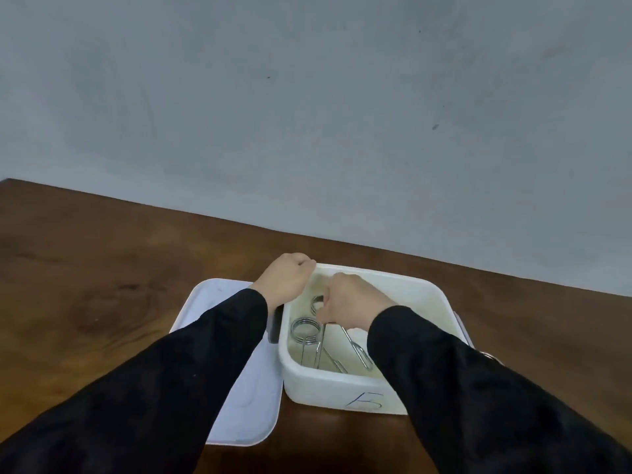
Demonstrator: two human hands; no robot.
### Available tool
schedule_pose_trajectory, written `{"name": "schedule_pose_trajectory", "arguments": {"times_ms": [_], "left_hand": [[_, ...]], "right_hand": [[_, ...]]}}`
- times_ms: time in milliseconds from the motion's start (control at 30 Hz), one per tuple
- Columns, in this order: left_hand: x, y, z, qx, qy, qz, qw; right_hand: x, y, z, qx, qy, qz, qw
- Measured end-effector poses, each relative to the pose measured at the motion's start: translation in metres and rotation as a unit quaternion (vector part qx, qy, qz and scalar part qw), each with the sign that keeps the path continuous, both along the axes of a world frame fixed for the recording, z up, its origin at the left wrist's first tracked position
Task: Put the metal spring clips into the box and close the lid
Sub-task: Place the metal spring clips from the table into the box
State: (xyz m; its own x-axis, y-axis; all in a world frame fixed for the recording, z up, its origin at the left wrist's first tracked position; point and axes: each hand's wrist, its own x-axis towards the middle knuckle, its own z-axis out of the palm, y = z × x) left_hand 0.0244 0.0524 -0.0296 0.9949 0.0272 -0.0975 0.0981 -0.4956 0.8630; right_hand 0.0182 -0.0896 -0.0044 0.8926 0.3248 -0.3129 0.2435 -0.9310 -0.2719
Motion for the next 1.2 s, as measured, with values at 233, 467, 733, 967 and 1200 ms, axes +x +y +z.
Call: {"name": "schedule_pose_trajectory", "arguments": {"times_ms": [233,467,733,967,1200], "left_hand": [[0.001,0.003,-0.005,-0.017,0.0,0.002,1.0],[0.005,0.003,-0.01,0.002,-0.014,0.004,1.0],[0.007,0.003,-0.012,0.01,-0.019,0.005,1.0],[0.007,0.003,-0.011,0.019,-0.022,0.0,1.0],[0.006,0.004,-0.008,0.023,-0.023,-0.002,0.999]], "right_hand": [[0.004,0.031,-0.042,-0.032,-0.003,0.026,0.999],[0.008,0.033,-0.053,-0.03,-0.011,0.036,0.999],[0.008,0.027,-0.051,-0.002,0.016,0.005,1.0],[0.005,0.019,-0.04,0.012,0.018,0.013,1.0],[0.021,-0.036,0.02,0.182,-0.047,-0.111,0.976]]}}
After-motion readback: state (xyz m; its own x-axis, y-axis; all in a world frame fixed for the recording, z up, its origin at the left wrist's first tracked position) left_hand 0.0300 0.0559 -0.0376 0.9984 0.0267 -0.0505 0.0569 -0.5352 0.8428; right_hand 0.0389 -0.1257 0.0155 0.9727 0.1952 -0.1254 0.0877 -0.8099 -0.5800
